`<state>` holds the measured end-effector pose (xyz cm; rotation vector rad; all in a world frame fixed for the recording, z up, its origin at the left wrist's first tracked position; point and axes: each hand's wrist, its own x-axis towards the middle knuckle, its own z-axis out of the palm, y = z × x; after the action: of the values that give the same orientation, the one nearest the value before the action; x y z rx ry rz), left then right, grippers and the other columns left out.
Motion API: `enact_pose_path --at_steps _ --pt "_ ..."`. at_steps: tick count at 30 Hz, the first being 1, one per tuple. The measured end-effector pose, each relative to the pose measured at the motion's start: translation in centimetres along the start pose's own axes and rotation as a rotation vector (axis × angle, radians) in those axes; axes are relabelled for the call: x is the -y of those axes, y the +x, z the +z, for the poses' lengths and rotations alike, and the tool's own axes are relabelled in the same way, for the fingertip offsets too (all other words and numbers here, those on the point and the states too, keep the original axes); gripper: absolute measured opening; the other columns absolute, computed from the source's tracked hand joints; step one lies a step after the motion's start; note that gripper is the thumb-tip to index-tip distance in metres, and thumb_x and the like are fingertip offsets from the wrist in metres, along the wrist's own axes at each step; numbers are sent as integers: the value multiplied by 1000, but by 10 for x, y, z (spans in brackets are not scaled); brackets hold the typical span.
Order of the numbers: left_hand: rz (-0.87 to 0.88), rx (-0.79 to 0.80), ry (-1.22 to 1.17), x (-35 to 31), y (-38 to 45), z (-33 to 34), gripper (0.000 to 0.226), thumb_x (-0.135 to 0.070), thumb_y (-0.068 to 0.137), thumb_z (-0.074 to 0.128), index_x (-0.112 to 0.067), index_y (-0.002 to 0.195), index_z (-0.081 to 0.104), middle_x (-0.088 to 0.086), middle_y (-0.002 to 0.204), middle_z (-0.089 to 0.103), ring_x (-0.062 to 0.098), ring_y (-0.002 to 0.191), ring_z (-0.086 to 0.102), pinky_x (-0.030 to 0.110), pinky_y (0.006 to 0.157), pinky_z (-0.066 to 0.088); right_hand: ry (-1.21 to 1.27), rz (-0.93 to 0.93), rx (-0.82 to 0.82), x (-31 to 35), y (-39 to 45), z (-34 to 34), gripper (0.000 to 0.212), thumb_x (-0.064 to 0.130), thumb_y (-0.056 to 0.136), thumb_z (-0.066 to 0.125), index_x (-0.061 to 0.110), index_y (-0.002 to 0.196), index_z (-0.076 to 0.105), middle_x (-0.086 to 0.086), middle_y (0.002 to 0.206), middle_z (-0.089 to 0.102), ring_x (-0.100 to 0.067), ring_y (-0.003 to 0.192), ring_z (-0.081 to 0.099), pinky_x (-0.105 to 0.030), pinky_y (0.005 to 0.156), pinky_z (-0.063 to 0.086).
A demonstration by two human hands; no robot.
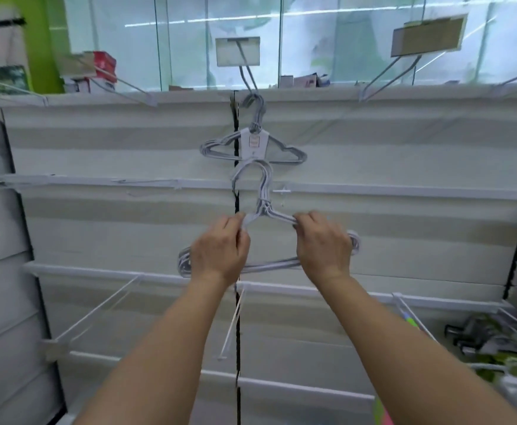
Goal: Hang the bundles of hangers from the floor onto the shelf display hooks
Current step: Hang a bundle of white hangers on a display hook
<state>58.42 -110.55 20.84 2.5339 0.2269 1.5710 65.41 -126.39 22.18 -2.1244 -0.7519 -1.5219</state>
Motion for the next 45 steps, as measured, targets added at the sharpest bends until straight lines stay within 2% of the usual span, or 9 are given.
enact_pose_path --at_steps 3,7,13,16,23,29,34,38,45 --pt "70 -99 -17 8 45 -10 53 -39 89 26 -17 120 63 7 99 64 31 70 61 29 55 42 -16 -15 -126 6 39 6 21 23 82 48 16 77 67 -1 66 58 -27 56 56 -24 53 40" --pt "154 -225 5 24 98 -11 45 -34 91 34 -17 115 67 6 88 64 30 68 61 29 57 40 -57 2 -218 15 87 16 11 16 78 56 14 74 66 -4 65 58 -28 55 56 -26 54 40" --pt "42 -119 -18 29 140 5 39 -25 100 35 -30 137 47 0 113 64 21 109 54 37 104 25 -87 130 -78 21 128 25 20 16 96 50 12 102 69 -9 91 64 -33 82 55 -30 71 23" --pt "42 -101 -85 31 151 21 44 -18 99 34 -32 140 43 -3 124 61 17 118 51 40 113 18 -92 192 -52 14 138 33 25 19 98 44 17 111 67 -7 100 64 -31 89 54 -29 73 22" --pt "60 -114 -148 29 196 33 42 -16 100 34 -33 135 49 -6 129 59 17 117 52 39 112 21 -82 315 -10 -3 172 49 28 24 100 43 19 116 65 -9 108 64 -35 96 56 -32 70 29" --pt "21 -112 -86 33 223 55 44 -16 98 36 -32 139 43 -6 138 51 17 132 38 45 117 1 -31 391 24 -8 196 79 26 25 100 43 21 106 68 -9 101 65 -32 87 55 -30 63 30" --pt "-26 -96 -16 49 240 77 46 -28 99 34 -31 145 32 -5 147 39 18 137 28 50 116 -2 43 418 59 -4 214 104 23 24 98 45 19 96 68 -10 91 65 -28 74 43 -29 63 30" --pt "-28 -128 -6 57 254 86 46 -29 98 35 -30 145 33 -4 146 40 19 136 30 52 116 0 47 419 64 -4 228 119 24 25 98 45 18 96 67 -6 81 55 -30 74 43 -29 63 29" --pt "-19 -135 13 73 268 106 41 -34 100 32 -30 139 41 -3 136 49 19 130 37 51 116 1 100 400 110 -10 240 150 24 23 98 45 21 98 69 -5 88 63 -28 79 50 -29 64 31"
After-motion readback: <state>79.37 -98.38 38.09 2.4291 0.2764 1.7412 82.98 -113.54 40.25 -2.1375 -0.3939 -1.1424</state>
